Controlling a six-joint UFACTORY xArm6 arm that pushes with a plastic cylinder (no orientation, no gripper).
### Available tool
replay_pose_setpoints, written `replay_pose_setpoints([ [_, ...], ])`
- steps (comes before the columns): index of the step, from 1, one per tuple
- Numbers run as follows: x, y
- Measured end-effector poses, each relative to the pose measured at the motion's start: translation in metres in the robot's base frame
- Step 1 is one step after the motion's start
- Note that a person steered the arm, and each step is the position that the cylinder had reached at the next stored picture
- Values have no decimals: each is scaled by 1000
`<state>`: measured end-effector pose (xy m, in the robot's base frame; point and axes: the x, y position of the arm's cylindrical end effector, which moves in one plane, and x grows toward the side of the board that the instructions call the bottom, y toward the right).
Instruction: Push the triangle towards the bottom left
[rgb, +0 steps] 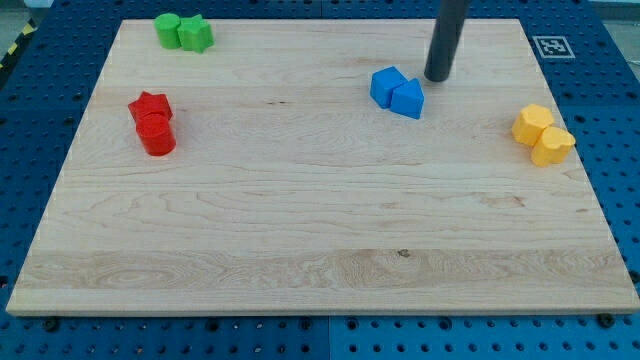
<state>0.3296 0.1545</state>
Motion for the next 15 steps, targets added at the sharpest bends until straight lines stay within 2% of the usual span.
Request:
replay_pose_setpoints([
  [1, 18, -27],
  [2, 18, -46],
  [9, 39, -102],
  [10, 52, -69],
  [11, 60, -66],
  [12, 93, -69],
  [15, 118, -105],
])
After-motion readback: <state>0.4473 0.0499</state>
